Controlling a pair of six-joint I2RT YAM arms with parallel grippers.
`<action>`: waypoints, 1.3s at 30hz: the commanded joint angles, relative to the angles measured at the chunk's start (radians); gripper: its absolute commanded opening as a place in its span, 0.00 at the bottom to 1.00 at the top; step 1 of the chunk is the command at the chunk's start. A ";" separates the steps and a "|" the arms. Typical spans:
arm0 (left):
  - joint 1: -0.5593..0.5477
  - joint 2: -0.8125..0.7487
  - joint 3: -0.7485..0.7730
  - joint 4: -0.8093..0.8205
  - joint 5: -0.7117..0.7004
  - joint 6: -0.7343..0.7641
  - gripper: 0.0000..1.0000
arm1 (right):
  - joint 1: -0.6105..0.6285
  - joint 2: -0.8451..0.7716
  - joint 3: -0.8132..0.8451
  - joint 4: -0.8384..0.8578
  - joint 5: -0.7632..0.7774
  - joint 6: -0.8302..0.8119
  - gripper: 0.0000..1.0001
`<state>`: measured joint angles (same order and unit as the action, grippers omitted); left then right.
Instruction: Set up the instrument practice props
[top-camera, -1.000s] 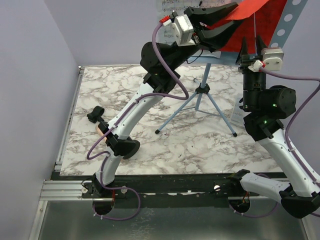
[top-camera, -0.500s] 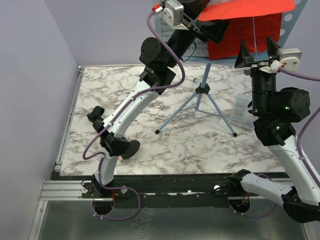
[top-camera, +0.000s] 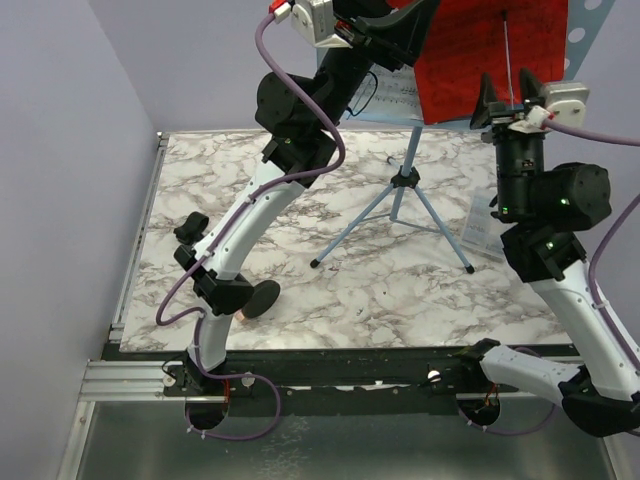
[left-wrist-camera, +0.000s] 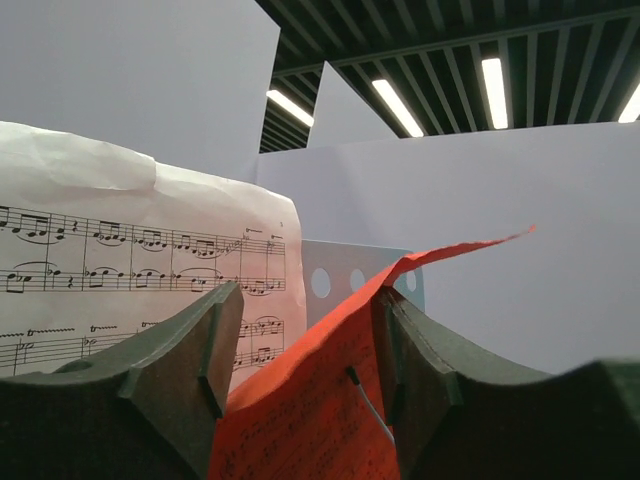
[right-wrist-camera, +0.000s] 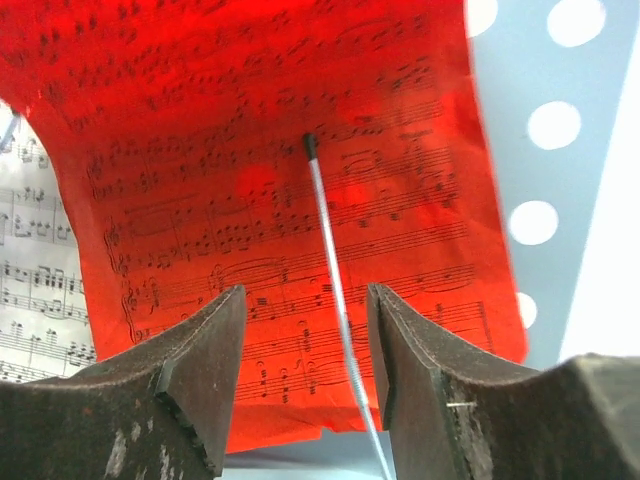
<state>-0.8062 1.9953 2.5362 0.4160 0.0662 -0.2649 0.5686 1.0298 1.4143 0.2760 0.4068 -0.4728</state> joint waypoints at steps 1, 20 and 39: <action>0.001 0.029 0.046 -0.008 0.042 0.005 0.57 | 0.003 0.057 0.016 0.044 0.061 -0.107 0.56; 0.002 0.123 0.131 0.097 0.141 0.060 0.11 | 0.003 0.071 -0.023 0.116 0.019 -0.188 0.02; -0.042 0.135 0.146 0.066 0.262 0.282 0.27 | 0.004 0.044 -0.081 0.145 -0.012 -0.172 0.38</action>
<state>-0.8421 2.1246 2.6625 0.4797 0.3374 -0.0223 0.5682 1.0805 1.3514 0.4072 0.4026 -0.6666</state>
